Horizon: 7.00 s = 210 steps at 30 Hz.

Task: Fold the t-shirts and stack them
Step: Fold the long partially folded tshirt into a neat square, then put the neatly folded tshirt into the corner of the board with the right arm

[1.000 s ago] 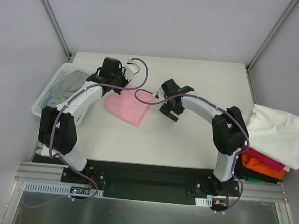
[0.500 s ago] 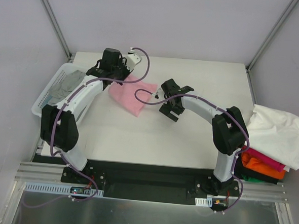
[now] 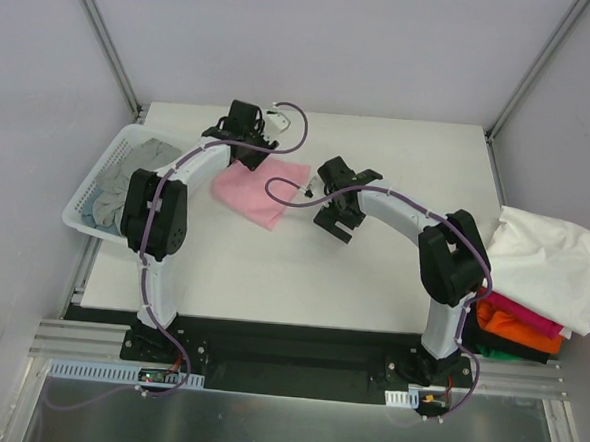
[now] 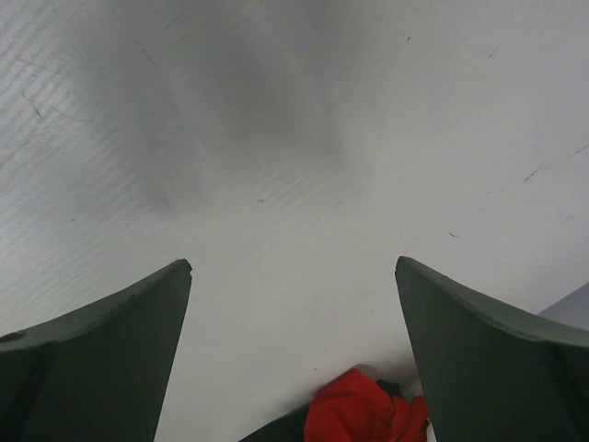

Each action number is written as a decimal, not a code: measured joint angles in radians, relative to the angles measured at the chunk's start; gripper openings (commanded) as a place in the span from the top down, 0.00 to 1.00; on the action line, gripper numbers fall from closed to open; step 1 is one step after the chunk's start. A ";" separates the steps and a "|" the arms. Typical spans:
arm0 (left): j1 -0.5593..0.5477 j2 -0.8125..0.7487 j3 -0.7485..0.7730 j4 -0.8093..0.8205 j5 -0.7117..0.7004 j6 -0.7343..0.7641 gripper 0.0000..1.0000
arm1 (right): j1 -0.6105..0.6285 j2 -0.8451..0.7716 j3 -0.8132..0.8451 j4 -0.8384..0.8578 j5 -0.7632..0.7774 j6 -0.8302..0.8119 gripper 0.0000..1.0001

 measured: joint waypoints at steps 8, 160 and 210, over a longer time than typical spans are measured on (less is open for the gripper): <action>0.000 0.056 0.032 0.042 -0.151 0.006 0.51 | 0.014 0.000 0.000 -0.005 -0.008 0.000 0.02; -0.127 0.326 0.357 -0.386 0.086 -0.429 0.11 | -0.381 0.465 0.378 0.186 -1.302 0.789 0.04; -0.127 -0.002 -0.021 -0.422 0.081 -0.248 0.01 | -0.372 0.423 0.311 0.324 -1.176 0.824 0.04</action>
